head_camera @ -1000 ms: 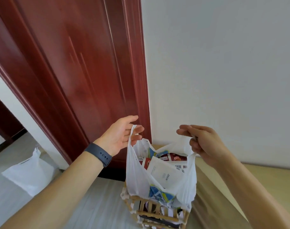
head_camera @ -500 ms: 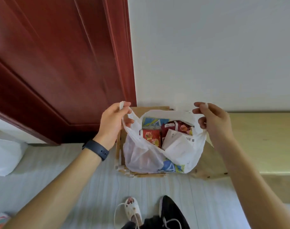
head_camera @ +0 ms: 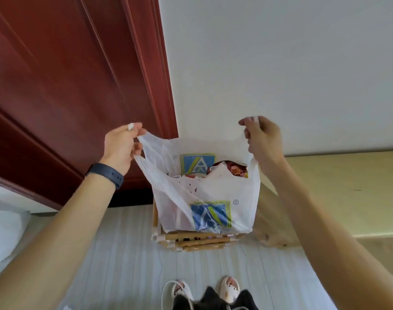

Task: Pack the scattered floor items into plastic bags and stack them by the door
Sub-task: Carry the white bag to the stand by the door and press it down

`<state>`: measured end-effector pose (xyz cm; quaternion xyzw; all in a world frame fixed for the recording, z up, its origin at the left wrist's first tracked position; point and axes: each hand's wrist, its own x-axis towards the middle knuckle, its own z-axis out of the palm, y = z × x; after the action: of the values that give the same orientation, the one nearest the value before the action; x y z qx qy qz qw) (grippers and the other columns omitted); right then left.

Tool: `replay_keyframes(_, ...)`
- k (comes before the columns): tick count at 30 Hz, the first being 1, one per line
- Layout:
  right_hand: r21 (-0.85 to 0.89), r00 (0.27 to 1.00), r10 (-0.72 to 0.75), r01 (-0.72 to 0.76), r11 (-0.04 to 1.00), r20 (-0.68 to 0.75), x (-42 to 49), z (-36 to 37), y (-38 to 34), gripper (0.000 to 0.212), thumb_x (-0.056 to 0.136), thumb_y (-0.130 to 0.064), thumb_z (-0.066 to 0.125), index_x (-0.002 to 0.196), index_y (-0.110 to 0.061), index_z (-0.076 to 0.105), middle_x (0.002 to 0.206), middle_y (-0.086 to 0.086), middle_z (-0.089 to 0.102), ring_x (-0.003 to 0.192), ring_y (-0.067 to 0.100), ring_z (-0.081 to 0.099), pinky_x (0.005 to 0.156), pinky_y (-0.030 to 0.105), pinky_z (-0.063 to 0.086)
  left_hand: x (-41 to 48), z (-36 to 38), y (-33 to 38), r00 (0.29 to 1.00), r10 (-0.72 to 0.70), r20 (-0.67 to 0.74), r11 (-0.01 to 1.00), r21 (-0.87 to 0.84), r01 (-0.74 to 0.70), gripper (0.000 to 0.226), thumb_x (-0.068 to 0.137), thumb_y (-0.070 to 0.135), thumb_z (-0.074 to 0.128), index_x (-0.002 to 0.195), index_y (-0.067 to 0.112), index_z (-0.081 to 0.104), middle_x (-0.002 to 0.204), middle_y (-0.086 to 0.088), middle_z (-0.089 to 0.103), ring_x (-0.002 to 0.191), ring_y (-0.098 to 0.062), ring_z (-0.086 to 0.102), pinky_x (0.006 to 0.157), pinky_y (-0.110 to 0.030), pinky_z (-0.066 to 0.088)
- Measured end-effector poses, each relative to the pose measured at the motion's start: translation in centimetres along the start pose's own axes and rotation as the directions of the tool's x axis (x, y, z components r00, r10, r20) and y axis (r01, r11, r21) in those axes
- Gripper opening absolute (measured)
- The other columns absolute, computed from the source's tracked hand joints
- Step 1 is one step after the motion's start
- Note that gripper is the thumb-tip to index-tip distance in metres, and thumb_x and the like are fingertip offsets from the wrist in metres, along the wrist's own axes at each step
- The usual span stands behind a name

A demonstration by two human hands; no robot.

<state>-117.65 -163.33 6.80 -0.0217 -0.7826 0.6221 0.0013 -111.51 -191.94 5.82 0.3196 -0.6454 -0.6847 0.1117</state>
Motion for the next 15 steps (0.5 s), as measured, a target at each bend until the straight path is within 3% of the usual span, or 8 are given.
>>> replay_keyframes(3, -0.022, 0.999, 0.033, -0.032, 0.999, 0.033, -1.2, -0.4, 3.3, 0.02, 0.091, -0.026, 0.055, 0.079, -0.021, 0.07, 0.058, -0.007, 0.054, 0.055, 0.011, 0.046, 0.056, 0.03, 0.037, -0.2, -0.5, -1.9, 0.996, -0.069, 0.059, 0.998, -0.01, 0.069, 0.021, 0.097, 0.005, 0.052, 0.112, 0.004, 0.067, 0.096, -0.006, 0.069, 0.046, -0.01, 0.049, 0.043, -0.022, 0.04)
replay_keyframes(6, -0.086, 0.999, 0.03, -0.031, 0.996, -0.011, -4.5, -1.7, 6.8, 0.036, 0.099, -0.034, 0.051, 0.072, -0.014, 0.063, 0.055, -0.005, 0.05, 0.052, 0.01, 0.045, 0.055, 0.029, 0.039, -0.4, -0.2, -1.9, 0.997, -0.048, 0.059, 0.998, -0.041, 0.051, 0.021, 0.098, 0.004, 0.051, 0.11, 0.005, 0.067, 0.093, -0.006, 0.069, 0.047, -0.011, 0.053, 0.045, -0.024, 0.043)
replay_keyframes(10, -0.157, 0.998, -0.018, 0.009, 0.987, -0.054, -7.7, -1.8, 9.1, 0.053, 0.1, -0.056, 0.034, 0.059, -0.023, 0.029, 0.047, -0.013, 0.031, 0.047, 0.007, 0.03, 0.049, 0.03, 0.028, -0.3, 0.8, -0.8, 0.998, -0.002, 0.067, 0.998, -0.056, 0.006, 0.021, 0.098, 0.003, 0.05, 0.11, 0.004, 0.067, 0.097, -0.009, 0.069, 0.049, -0.013, 0.055, 0.047, -0.024, 0.044)
replay_keyframes(12, -0.071, 0.995, 0.032, -0.039, 0.997, -0.095, -5.5, -0.4, 7.1, 0.056, 0.096, -0.066, 0.026, 0.06, -0.023, 0.023, 0.05, -0.007, 0.025, 0.05, 0.016, 0.026, 0.05, 0.035, 0.024, 0.1, 1.4, 0.4, 0.996, 0.047, 0.073, 0.999, -0.016, -0.046, 0.021, 0.098, 0.004, 0.051, 0.111, 0.003, 0.067, 0.099, -0.01, 0.069, 0.048, -0.012, 0.056, 0.047, -0.024, 0.044)
replay_keyframes(15, 0.111, 0.987, -0.01, 0.028, 0.993, -0.161, -1.2, 2.3, 1.7, 0.056, 0.1, -0.057, 0.026, 0.06, -0.018, 0.025, 0.055, 0.007, 0.026, 0.054, 0.021, 0.025, 0.047, 0.032, 0.024, 1.2, 2.1, 2.4, 0.99, 0.132, 0.042, 0.988, 0.071, -0.135, 0.02, 0.098, 0.011, 0.053, 0.112, 0.005, 0.066, 0.096, -0.006, 0.071, 0.045, -0.009, 0.054, 0.046, -0.021, 0.04)
